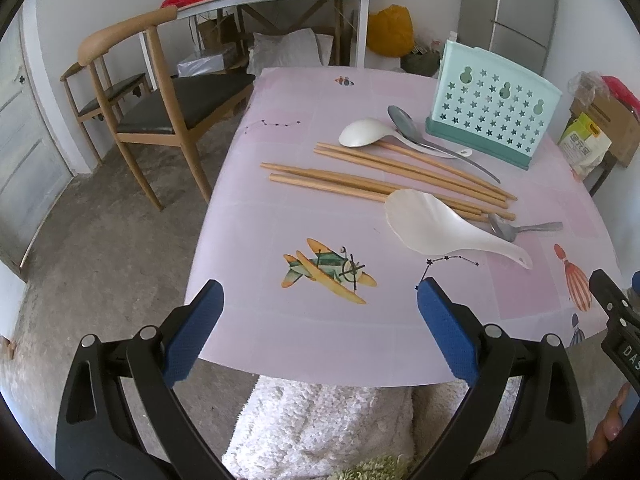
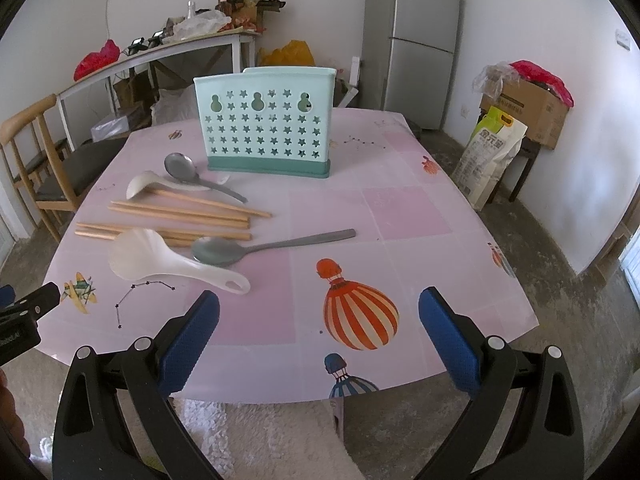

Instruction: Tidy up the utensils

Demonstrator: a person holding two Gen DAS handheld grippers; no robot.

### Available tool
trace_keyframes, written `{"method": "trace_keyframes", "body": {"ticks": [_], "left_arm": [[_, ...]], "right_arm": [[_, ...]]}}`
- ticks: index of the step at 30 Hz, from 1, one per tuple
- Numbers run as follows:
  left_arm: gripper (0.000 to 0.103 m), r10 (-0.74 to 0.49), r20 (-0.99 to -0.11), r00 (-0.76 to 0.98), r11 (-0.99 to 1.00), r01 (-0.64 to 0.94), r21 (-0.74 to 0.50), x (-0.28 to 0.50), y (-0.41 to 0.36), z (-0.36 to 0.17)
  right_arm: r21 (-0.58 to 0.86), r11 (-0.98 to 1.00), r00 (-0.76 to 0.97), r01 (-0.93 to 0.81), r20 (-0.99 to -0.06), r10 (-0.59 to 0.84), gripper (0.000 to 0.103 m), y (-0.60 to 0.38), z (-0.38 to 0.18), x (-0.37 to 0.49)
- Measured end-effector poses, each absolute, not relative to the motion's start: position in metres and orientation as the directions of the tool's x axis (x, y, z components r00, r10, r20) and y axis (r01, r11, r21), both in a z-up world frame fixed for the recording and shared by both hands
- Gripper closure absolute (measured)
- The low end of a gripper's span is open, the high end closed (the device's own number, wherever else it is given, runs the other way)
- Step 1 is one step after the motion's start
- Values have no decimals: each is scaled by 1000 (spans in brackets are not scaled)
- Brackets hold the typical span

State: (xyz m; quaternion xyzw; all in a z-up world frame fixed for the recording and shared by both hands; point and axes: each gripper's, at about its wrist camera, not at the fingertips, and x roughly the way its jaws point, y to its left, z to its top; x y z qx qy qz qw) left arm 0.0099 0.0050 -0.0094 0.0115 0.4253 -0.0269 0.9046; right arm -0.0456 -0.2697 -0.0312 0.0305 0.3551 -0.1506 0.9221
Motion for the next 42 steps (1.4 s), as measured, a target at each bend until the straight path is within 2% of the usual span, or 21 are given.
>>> {"method": "trace_keyframes", "body": {"ticks": [5, 10, 15, 20, 24, 28, 30, 31, 33, 36, 40, 42], "left_arm": [[9, -56, -763, 644, 996, 89, 2, 21, 2, -13], [9, -73, -748, 660, 992, 125, 14, 35, 1, -12], [9, -298, -746, 596, 951, 256, -175, 53, 3, -14], [8, -432, -694, 576, 902, 287, -322, 66, 7, -18], [8, -392, -749, 534, 918, 271, -288, 82, -4, -30], [10, -425, -734, 529, 905, 270, -329, 91, -5, -34], [36, -439, -730, 524, 899, 264, -350, 95, -4, -37], [40, -447, -735, 509, 894, 260, -364, 99, -4, -40], [58, -465, -739, 488, 885, 254, -390, 105, -4, -46], [69, -477, -744, 467, 879, 253, -404, 111, -6, -53], [78, -501, -732, 462, 865, 251, -434, 115, -6, -57], [89, -514, -726, 456, 857, 242, -455, 117, -4, -60]], "right_arm": [[-59, 950, 708, 306, -653, -268, 6, -273, -31, -40], [-69, 955, 752, 289, -601, -271, 6, -276, -25, -35], [-34, 970, 791, 243, -571, -218, 6, -283, -23, -29], [7, 973, 799, 229, -572, -184, 6, -290, -27, -25], [37, 976, 801, 212, -580, -152, 6, -294, -32, -23], [59, 980, 779, 192, -616, -115, 6, -298, -39, -15], [66, 980, 770, 190, -628, -107, 6, -300, -42, -11], [71, 980, 766, 188, -634, -101, 6, -301, -43, -9], [76, 980, 763, 185, -639, -94, 6, -302, -44, -5], [86, 981, 761, 177, -644, -81, 6, -303, -45, 0], [86, 983, 759, 162, -648, -68, 6, -301, -45, 7], [77, 986, 755, 150, -652, -64, 6, -299, -45, 11]]}}
